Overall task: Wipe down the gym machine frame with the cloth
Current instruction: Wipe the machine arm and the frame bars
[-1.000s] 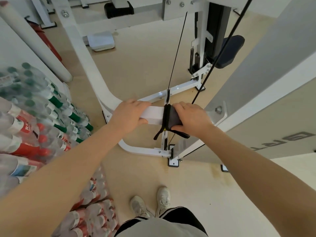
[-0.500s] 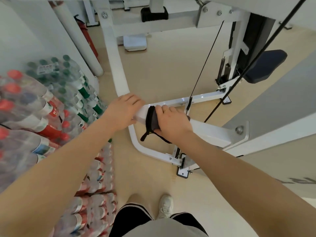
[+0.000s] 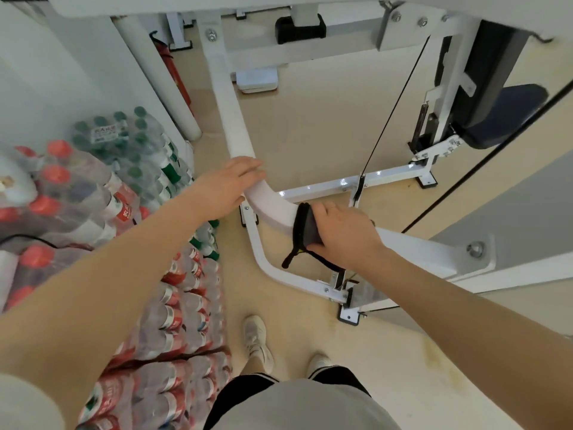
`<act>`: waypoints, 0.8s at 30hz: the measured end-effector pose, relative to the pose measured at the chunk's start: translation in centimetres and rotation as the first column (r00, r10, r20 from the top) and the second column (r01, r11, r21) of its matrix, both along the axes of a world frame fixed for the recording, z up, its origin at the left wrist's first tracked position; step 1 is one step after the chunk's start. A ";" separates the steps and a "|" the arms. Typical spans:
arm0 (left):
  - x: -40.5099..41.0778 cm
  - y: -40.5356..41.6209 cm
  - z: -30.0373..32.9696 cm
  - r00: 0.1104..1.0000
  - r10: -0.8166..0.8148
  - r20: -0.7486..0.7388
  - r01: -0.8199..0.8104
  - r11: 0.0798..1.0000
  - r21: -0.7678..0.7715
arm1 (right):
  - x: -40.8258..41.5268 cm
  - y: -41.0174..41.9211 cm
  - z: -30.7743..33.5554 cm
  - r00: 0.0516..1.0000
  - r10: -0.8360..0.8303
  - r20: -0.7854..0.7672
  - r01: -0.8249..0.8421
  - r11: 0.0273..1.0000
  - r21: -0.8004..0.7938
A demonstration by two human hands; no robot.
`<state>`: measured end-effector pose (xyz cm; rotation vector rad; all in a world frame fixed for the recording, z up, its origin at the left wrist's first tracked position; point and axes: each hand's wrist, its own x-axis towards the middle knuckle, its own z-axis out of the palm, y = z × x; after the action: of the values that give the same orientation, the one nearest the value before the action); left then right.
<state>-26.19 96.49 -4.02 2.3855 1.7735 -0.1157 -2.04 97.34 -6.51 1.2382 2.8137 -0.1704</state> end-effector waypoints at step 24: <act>-8.7 7.4 -2.8 0.862 -0.061 0.504 0.095 0.995 -0.042 | -19.6 5.3 0.0 0.812 -0.582 -0.034 0.570 0.805 -0.168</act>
<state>-34.88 103.93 -6.80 2.1725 1.4026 0.3998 -21.69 102.60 -6.54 2.0481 2.3238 -0.4619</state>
